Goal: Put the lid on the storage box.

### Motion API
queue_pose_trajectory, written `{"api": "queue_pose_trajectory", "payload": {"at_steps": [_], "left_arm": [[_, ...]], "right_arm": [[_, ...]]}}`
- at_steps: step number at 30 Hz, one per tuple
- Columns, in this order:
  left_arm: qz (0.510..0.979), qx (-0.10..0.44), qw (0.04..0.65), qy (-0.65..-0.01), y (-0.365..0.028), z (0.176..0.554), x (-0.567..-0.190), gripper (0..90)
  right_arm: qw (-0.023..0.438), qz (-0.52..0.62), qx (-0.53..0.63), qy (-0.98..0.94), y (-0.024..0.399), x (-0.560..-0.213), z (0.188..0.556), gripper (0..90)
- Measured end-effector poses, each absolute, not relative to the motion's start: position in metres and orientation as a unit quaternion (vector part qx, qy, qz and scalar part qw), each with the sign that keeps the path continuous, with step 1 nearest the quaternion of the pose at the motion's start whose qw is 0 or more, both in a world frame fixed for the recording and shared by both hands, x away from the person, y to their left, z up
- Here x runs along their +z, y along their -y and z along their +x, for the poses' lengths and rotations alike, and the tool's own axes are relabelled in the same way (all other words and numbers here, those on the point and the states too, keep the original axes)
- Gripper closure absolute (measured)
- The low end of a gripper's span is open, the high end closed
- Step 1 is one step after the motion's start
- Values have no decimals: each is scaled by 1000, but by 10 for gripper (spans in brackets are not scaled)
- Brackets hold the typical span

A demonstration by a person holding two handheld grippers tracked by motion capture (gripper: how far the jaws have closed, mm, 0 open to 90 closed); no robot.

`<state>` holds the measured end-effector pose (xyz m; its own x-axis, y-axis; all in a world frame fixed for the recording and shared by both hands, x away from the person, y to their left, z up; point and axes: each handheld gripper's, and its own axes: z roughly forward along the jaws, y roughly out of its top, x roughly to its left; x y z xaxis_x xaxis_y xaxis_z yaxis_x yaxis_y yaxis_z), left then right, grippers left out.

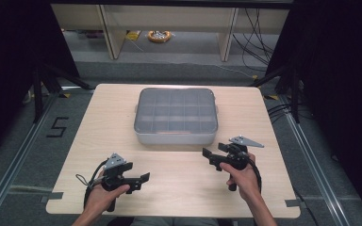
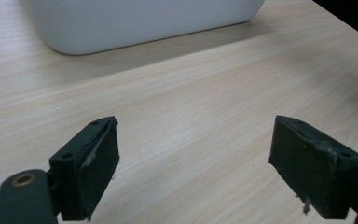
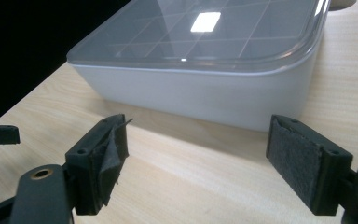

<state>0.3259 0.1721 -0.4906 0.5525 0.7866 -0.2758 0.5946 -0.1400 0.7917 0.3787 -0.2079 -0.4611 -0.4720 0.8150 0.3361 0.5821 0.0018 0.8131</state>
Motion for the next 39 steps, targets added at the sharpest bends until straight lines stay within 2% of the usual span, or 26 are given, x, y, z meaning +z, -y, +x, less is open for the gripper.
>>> {"api": "queue_pose_trajectory", "payload": {"at_steps": [3,11,12,13,15,18,19,25,26,27,31,32,36,39], "left_arm": [[756,99,459,-455,-174,322,-493,150],[758,95,464,-448,-175,312,-494,150],[757,94,462,-452,-175,310,-494,150],[757,95,465,-449,-175,310,-495,150],[754,92,466,-453,-174,308,-496,150],[758,92,463,-451,-174,306,-496,150],[761,95,461,-447,-175,305,-496,150],[756,89,468,-449,-175,301,-496,150],[759,91,464,-447,-175,301,-496,150],[761,92,464,-443,-175,300,-496,150],[764,91,462,-441,-175,298,-496,150],[759,87,465,-447,-175,296,-497,150],[763,84,463,-442,-175,294,-497,150],[768,86,460,-437,-176,293,-498,150]], "right_arm": [[101,511,495,-696,204,-464,370,217],[103,493,485,-715,205,-472,360,216],[84,508,493,-702,202,-472,354,216],[102,490,490,-713,205,-474,356,217],[104,487,491,-714,206,-476,353,217],[83,503,488,-708,204,-475,348,216],[96,487,485,-720,208,-478,348,216],[92,489,485,-719,208,-483,343,217],[80,503,479,-714,206,-482,339,216],[91,490,478,-724,208,-483,340,216],[81,496,481,-718,206,-482,334,217],[96,484,479,-726,208,-484,334,216],[79,498,477,-720,206,-484,327,217],[88,482,476,-730,210,-485,325,218]]}}
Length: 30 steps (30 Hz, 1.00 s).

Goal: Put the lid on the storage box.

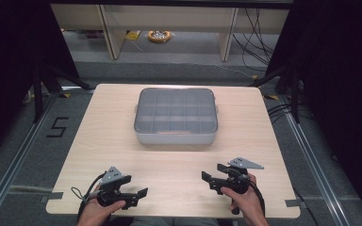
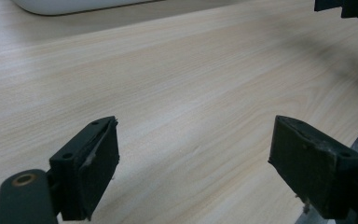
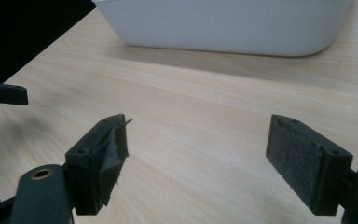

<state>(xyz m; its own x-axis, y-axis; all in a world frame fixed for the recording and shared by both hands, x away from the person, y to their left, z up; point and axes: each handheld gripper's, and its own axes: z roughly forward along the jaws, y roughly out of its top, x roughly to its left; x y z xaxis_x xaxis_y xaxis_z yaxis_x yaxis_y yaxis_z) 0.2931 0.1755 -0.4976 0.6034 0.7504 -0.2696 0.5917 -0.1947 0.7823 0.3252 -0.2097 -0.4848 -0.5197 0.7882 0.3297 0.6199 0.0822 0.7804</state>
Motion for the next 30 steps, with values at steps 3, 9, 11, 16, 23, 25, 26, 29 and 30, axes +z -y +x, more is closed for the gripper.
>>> {"api": "queue_pose_trajectory", "payload": {"at_steps": [3,9,11,16,23,25,26,29,30], "left_arm": [[769,85,458,-438,-176,293,-498,151],[768,83,458,-440,-175,290,-499,151],[772,82,456,-434,-175,288,-499,151],[776,79,456,-428,-172,282,-499,151],[777,79,456,-427,-171,273,-497,151],[781,75,456,-421,-172,272,-497,151],[775,76,459,-427,-171,270,-497,151],[779,75,457,-423,-172,267,-497,151],[778,73,460,-421,-171,266,-497,151]], "right_arm": [[85,495,472,-725,209,-485,319,224],[99,476,469,-737,212,-489,312,224],[83,490,469,-730,210,-488,306,224],[94,477,462,-741,214,-489,300,224],[88,475,462,-744,217,-493,289,220],[87,468,461,-749,217,-494,286,216],[92,461,461,-753,218,-495,285,215],[74,475,452,-752,215,-496,278,213],[93,456,455,-760,217,-498,280,211]]}}
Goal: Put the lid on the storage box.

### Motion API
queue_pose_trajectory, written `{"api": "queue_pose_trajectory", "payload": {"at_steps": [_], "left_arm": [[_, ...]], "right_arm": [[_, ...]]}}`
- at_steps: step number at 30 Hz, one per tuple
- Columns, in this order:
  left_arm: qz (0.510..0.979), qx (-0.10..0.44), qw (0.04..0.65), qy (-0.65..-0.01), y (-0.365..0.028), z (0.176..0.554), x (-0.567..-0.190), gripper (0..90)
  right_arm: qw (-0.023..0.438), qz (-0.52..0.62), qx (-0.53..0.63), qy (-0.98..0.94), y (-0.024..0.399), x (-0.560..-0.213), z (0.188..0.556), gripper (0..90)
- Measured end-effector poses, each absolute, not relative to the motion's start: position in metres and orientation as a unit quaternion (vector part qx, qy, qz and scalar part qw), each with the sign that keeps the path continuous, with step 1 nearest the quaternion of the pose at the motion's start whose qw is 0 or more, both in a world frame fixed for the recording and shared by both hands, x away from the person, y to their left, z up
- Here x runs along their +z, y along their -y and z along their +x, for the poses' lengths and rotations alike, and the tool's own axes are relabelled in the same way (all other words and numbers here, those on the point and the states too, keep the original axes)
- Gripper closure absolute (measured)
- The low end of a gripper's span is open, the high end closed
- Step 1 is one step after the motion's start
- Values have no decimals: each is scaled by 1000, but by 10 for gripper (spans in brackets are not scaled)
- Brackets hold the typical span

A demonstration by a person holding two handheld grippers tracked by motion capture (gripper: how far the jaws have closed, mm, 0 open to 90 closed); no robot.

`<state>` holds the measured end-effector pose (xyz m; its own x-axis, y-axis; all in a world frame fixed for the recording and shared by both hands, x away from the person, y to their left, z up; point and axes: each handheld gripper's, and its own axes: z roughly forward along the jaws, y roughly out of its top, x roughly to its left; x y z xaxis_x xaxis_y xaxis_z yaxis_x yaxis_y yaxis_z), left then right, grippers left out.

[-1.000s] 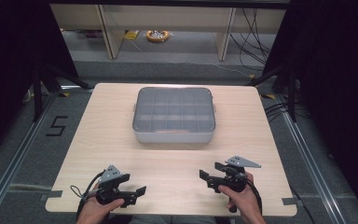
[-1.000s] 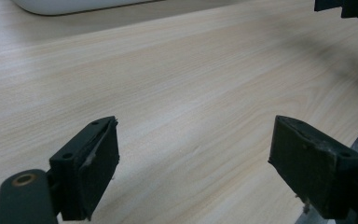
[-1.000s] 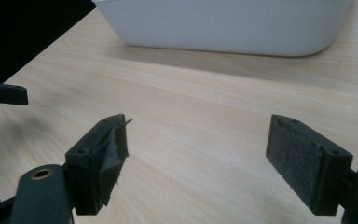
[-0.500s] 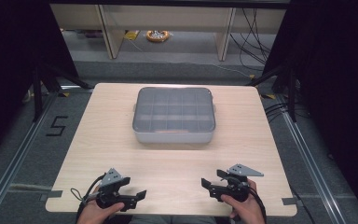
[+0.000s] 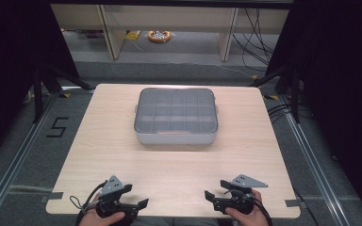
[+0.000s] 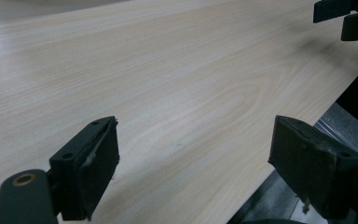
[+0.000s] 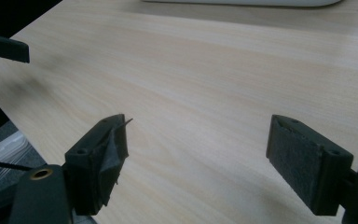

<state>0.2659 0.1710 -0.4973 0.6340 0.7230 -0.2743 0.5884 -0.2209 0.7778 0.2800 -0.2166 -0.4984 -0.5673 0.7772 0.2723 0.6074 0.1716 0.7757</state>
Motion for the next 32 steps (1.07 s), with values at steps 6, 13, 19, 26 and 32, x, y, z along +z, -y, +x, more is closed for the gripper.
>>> {"api": "queue_pose_trajectory", "payload": {"at_steps": [6,13,19,26,32], "left_arm": [[783,72,455,-418,-170,258,-497,151],[782,66,456,-419,-170,252,-497,151],[781,68,452,-426,-172,253,-498,151],[781,68,452,-426,-172,254,-498,151],[783,66,450,-425,-173,255,-498,151]], "right_arm": [[101,445,433,-778,215,-500,269,202],[87,420,442,-788,212,-502,258,196],[92,434,432,-786,214,-501,256,200],[94,424,438,-787,213,-503,258,219],[100,421,435,-790,214,-503,258,223]]}}
